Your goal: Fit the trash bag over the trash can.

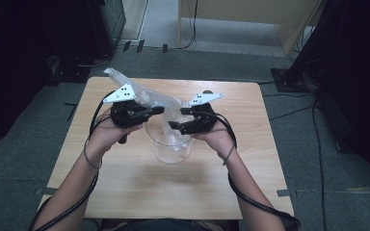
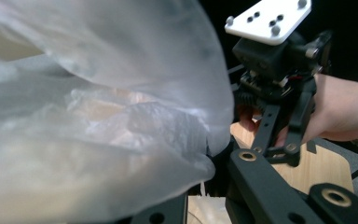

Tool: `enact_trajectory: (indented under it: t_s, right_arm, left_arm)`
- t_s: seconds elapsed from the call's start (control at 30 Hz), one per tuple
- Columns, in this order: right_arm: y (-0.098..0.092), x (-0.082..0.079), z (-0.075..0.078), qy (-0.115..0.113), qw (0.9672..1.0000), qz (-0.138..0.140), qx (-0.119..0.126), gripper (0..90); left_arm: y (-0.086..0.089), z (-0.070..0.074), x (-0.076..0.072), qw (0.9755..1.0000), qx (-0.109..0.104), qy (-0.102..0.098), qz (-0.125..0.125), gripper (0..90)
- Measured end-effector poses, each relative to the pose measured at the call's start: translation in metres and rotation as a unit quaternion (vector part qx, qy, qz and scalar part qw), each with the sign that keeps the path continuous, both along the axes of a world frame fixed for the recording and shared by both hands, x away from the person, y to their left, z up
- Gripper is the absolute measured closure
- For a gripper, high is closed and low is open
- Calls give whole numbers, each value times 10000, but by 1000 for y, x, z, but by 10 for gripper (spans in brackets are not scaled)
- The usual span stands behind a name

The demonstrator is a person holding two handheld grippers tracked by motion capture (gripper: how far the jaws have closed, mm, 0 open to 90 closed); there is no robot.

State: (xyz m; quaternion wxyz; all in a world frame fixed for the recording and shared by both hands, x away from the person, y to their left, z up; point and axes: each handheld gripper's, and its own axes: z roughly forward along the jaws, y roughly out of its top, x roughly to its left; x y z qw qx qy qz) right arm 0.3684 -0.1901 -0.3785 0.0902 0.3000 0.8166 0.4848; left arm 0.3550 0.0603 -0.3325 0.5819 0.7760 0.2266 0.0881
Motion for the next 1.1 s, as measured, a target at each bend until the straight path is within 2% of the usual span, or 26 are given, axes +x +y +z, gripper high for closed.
enact_trajectory:
  t_s: [0.1,0.23,0.33,0.43,0.6,0.63,0.8,0.93,1.0,1.1]
  right_arm:
    - [3,0,-3,-40,9999,74,-87,423]
    - [6,-2,-3,-238,9995,73,-192,630]
    - [7,-4,-2,-250,9996,73,-124,753]
    - [10,-6,-1,-260,9996,80,-68,820]
    - [9,-6,-1,-128,9998,90,83,858]
    - [8,-6,1,-115,9998,46,147,860]
    - [-2,-5,9,-227,9984,-53,510,864]
    - [0,-8,12,-324,9983,57,474,864]
    - [5,-10,11,-338,9983,184,434,862]
    - [10,-11,10,-331,9978,409,399,862]
  left_arm:
    - [-1,1,-1,10000,-23,-3,-7,871]
    - [-2,2,-3,10000,-39,-22,-37,864]
    - [-4,2,-4,9999,-45,-57,-96,847]
    - [-5,0,-4,9999,-72,-21,-139,801]
    - [-5,-4,-1,9999,13,84,-100,639]
    - [-4,-7,1,9997,47,207,-95,608]
    - [-4,-14,6,9992,111,389,62,524]
    - [-5,-22,11,9986,75,521,77,460]
    - [-4,-25,14,9982,13,598,-23,432]
    - [-2,-27,15,9981,-91,602,-110,396]
